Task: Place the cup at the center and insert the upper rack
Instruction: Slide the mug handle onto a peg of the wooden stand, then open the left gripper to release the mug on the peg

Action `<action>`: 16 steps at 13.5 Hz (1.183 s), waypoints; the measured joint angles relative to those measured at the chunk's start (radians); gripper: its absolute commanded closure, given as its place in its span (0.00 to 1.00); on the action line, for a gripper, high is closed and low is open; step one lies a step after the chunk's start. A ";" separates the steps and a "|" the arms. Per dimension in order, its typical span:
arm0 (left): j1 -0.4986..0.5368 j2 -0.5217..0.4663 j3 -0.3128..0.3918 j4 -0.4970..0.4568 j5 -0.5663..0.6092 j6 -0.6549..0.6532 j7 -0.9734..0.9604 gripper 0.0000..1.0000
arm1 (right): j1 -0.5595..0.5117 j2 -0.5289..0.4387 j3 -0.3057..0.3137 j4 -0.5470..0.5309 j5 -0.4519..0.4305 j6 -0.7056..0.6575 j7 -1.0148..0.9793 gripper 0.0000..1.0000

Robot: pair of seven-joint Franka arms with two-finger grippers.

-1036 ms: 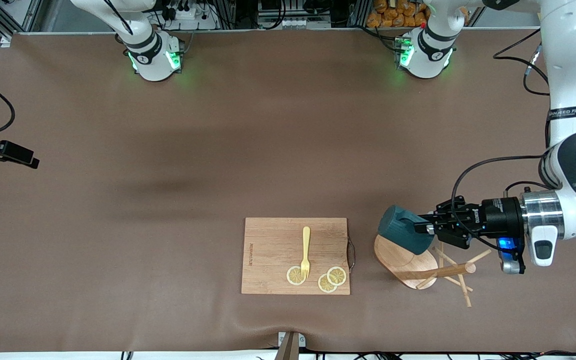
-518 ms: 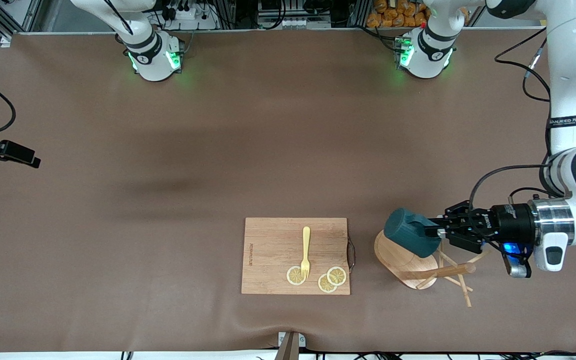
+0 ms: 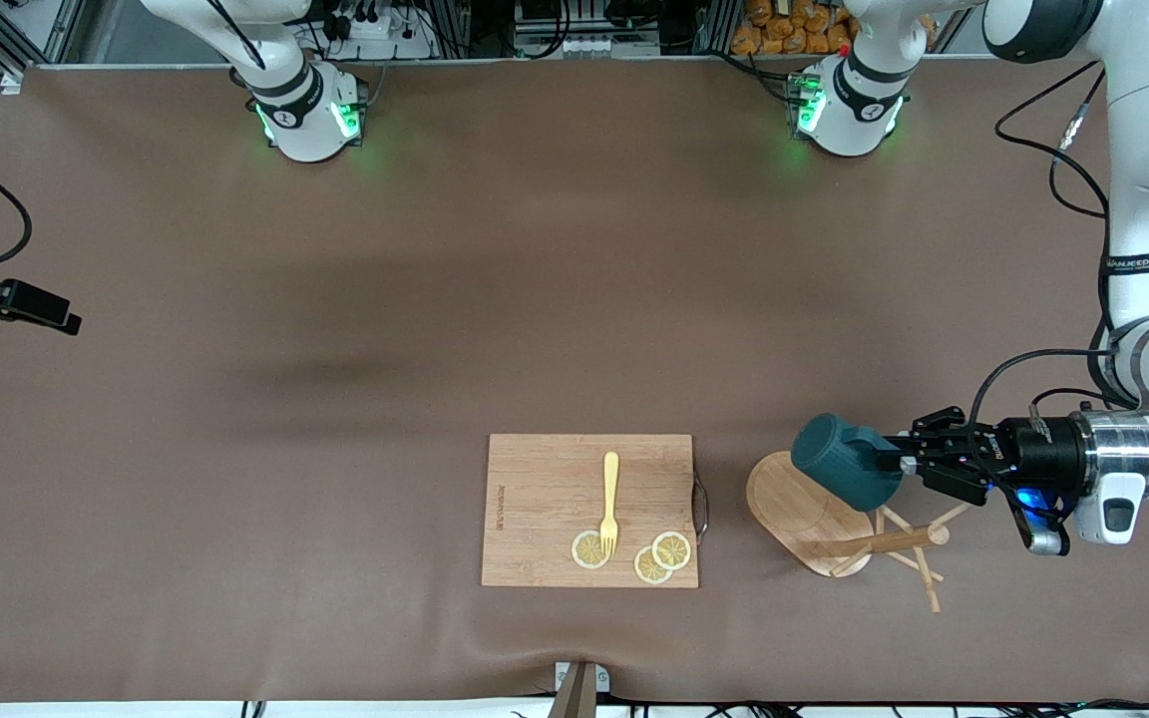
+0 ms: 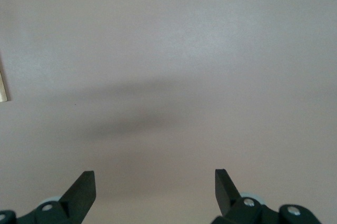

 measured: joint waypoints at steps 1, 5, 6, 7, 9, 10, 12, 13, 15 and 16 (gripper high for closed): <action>0.001 0.001 0.000 0.000 0.000 0.000 0.009 1.00 | 0.000 0.000 0.000 0.000 0.000 0.000 0.000 0.00; 0.021 0.012 0.002 0.000 -0.002 0.000 0.060 1.00 | 0.000 0.000 -0.001 0.000 0.000 -0.015 0.000 0.00; 0.029 0.016 0.002 0.000 -0.005 0.000 0.074 1.00 | 0.000 0.000 -0.001 0.000 0.000 -0.021 0.000 0.00; 0.036 0.022 0.002 0.000 -0.007 0.000 0.088 1.00 | 0.000 0.000 -0.001 0.000 0.000 -0.028 0.000 0.00; 0.046 0.032 0.003 0.001 -0.010 0.003 0.110 1.00 | 0.000 0.000 -0.003 0.001 0.000 -0.047 0.000 0.00; 0.049 0.035 0.003 0.001 -0.010 0.005 0.121 1.00 | -0.001 0.000 -0.005 0.001 0.000 -0.051 0.000 0.00; 0.054 0.041 0.003 0.001 -0.010 0.007 0.142 1.00 | -0.003 0.000 -0.007 0.002 -0.001 -0.064 0.000 0.00; 0.056 0.042 0.003 0.001 -0.010 0.009 0.147 1.00 | -0.003 0.000 -0.008 0.003 -0.001 -0.073 0.000 0.00; 0.057 0.042 0.003 0.001 -0.015 0.021 0.147 1.00 | -0.004 0.000 -0.008 0.004 -0.001 -0.077 0.000 0.00; 0.057 0.043 0.004 0.001 -0.027 0.025 0.148 1.00 | -0.004 0.000 -0.008 0.004 -0.001 -0.078 0.000 0.00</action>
